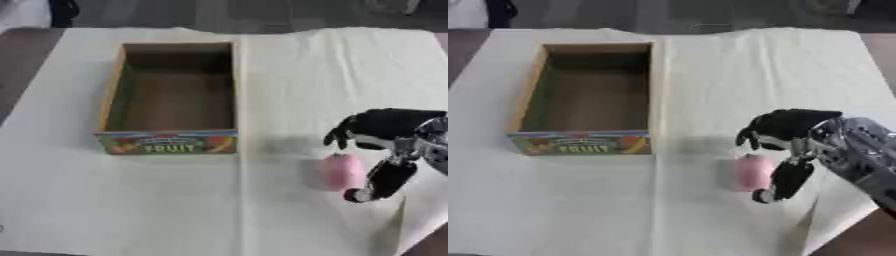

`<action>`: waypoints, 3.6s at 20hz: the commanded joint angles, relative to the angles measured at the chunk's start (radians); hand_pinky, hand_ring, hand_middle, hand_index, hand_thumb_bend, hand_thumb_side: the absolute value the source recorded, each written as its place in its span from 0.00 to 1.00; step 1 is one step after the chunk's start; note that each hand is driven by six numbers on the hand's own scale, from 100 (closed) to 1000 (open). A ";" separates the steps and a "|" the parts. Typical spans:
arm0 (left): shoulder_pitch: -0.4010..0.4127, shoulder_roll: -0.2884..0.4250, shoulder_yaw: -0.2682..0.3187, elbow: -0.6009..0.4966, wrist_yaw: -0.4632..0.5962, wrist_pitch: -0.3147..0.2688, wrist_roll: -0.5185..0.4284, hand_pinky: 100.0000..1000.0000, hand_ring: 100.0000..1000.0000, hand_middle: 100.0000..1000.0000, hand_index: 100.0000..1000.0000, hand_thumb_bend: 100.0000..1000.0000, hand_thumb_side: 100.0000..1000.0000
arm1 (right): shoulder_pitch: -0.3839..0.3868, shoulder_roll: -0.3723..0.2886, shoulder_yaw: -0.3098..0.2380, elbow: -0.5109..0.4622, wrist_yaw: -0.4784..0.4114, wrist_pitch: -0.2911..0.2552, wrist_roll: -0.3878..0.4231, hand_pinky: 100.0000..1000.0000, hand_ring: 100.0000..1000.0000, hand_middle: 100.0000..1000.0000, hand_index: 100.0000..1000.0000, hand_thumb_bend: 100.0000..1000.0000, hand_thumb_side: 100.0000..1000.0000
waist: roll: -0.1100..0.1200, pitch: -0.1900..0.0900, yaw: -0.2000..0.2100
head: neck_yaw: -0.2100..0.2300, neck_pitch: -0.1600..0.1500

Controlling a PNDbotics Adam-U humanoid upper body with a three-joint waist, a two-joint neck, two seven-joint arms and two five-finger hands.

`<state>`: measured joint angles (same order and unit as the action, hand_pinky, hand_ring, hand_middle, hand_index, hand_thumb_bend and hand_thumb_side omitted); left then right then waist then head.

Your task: Pick up objects on the table and place them in the box.

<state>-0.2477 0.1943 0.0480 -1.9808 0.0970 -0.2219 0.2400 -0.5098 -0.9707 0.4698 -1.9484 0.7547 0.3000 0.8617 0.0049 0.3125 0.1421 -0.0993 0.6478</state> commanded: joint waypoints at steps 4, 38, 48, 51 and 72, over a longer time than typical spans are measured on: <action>-0.009 0.013 0.001 -0.019 -0.002 0.000 -0.003 0.67 0.59 0.57 0.80 0.00 0.57 | -0.011 -0.005 0.000 0.038 0.018 0.009 -0.004 0.66 0.81 0.65 0.88 0.42 0.22 | 0.001 -0.013 0.000 | -0.012 -0.014; -0.012 0.013 0.001 -0.019 0.001 -0.001 -0.004 0.67 0.59 0.57 0.80 0.00 0.57 | -0.014 0.006 -0.017 0.049 -0.005 0.065 -0.126 0.60 0.71 0.42 0.48 0.16 0.00 | 0.003 -0.015 0.008 | -0.011 -0.014; -0.012 0.015 0.002 -0.019 0.003 -0.001 -0.002 0.67 0.59 0.57 0.80 0.00 0.57 | -0.008 -0.022 -0.083 -0.046 -0.032 0.120 -0.155 0.60 0.68 0.39 0.45 0.09 0.02 | 0.002 -0.020 0.006 | -0.006 -0.019; -0.010 0.016 0.002 -0.019 0.002 -0.001 -0.001 0.67 0.59 0.57 0.80 0.00 0.57 | -0.021 -0.026 -0.098 -0.051 -0.036 0.117 -0.171 0.60 0.68 0.38 0.44 0.09 0.03 | 0.002 -0.021 0.005 | -0.006 -0.019; -0.001 0.016 0.000 -0.019 0.003 0.003 -0.002 0.67 0.59 0.57 0.80 0.00 0.57 | -0.272 0.046 -0.134 -0.052 -0.066 0.138 -0.175 0.60 0.64 0.35 0.43 0.01 0.07 | -0.002 -0.030 0.013 | -0.010 -0.027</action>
<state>-0.2456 0.1936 0.0474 -1.9808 0.0971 -0.2200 0.2381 -0.7637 -0.9169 0.3447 -1.9807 0.6935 0.4275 0.6778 0.0037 0.3031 0.1546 -0.1080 0.6305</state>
